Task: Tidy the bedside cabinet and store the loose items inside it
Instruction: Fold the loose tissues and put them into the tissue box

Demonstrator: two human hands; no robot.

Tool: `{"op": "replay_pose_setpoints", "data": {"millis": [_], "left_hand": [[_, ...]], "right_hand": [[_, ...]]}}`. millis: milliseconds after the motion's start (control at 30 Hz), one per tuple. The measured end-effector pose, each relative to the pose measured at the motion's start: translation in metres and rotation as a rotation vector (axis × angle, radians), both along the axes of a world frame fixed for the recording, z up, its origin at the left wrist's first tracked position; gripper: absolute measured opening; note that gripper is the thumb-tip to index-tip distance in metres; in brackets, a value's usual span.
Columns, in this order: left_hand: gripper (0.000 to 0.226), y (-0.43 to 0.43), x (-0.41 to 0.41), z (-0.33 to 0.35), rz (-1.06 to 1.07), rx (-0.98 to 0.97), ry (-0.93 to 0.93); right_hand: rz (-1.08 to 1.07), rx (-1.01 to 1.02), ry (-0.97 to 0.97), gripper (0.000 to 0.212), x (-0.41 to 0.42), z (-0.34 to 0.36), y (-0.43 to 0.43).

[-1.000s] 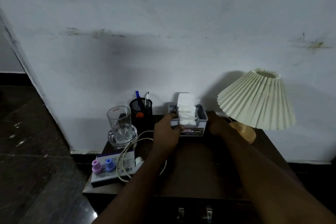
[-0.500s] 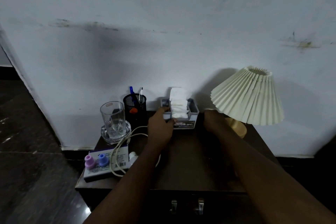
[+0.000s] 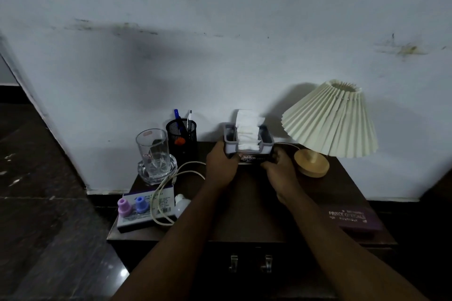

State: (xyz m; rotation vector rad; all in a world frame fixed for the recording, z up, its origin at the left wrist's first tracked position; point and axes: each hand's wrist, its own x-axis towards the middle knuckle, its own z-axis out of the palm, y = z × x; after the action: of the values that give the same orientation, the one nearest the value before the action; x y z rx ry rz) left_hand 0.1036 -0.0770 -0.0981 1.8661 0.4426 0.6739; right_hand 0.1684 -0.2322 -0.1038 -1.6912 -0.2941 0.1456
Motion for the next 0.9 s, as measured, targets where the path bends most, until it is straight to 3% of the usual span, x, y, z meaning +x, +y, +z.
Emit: {"op": "replay_pose_setpoints", "data": {"millis": [267,400,900], "left_hand": [[0.047,0.007,-0.002,-0.001,-0.045,-0.038,0.056],[0.049,0.002,0.002,0.000,-0.056,-0.055,0.070],[0.052,-0.008,-0.017,0.026,-0.024,-0.156,0.140]], "right_hand": [[-0.060,-0.149,-0.168,0.045,-0.012,-0.003,0.004],[-0.046,-0.209,-0.168,0.058,-0.007,-0.005,0.004],[-0.047,-0.258,-0.150,0.055,-0.012,-0.002,0.001]]}}
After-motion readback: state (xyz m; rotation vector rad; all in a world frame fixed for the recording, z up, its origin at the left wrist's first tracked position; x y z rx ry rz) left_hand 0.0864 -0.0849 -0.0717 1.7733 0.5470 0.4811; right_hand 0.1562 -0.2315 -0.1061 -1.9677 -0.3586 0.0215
